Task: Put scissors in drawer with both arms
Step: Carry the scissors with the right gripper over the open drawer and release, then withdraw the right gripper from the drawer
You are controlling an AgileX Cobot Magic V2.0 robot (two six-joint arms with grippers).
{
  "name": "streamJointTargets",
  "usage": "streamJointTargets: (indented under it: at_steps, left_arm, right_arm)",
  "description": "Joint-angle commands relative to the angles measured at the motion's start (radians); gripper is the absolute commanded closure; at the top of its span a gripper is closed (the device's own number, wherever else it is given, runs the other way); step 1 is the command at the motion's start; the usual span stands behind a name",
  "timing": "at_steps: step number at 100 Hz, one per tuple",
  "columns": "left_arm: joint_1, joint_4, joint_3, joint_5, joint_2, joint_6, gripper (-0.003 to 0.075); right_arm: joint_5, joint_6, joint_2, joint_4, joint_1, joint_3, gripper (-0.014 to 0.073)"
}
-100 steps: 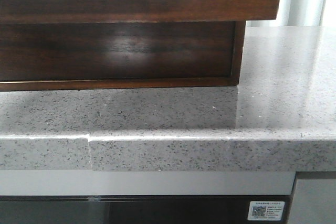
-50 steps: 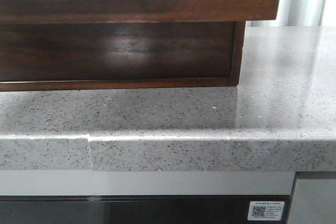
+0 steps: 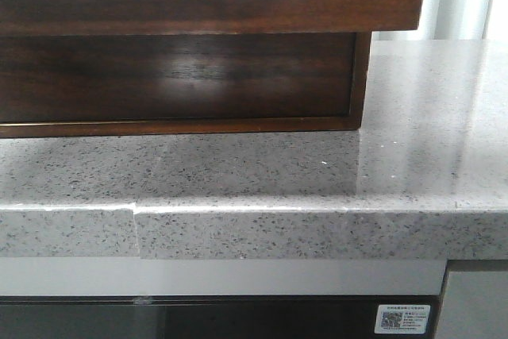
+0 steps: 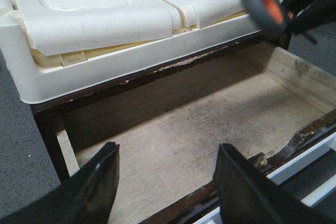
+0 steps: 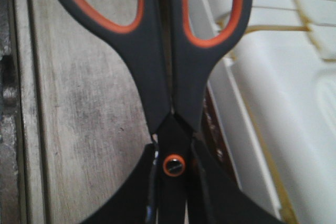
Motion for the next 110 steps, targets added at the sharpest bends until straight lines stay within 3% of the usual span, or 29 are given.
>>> streamJointTargets:
  at_steps: [1,48,70,81,110]
  left_arm:
    - [-0.01,-0.031,-0.027,-0.062,0.009,-0.003,0.0331]
    - [-0.01,-0.031,-0.027,-0.062,0.009,-0.003,0.0331]
    - [-0.01,-0.031,-0.027,-0.062,0.009,-0.003,0.0331]
    - [-0.01,-0.031,-0.027,-0.062,0.009,-0.003,0.0331]
    - [-0.01,-0.031,-0.027,-0.062,0.009,-0.003,0.0331]
  right_arm:
    - [-0.036,-0.064,0.017,0.012,0.016,-0.032,0.0656]
    - [0.036,-0.094,0.144,-0.008,0.021,-0.032,0.0645]
    - [0.022,-0.083,0.144,-0.029,0.021,-0.033,0.0466]
    - [0.035,-0.006,0.138,-0.085,0.021,-0.071,0.04]
    - [0.229,0.377,-0.005,-0.215,-0.002,-0.175,0.0403]
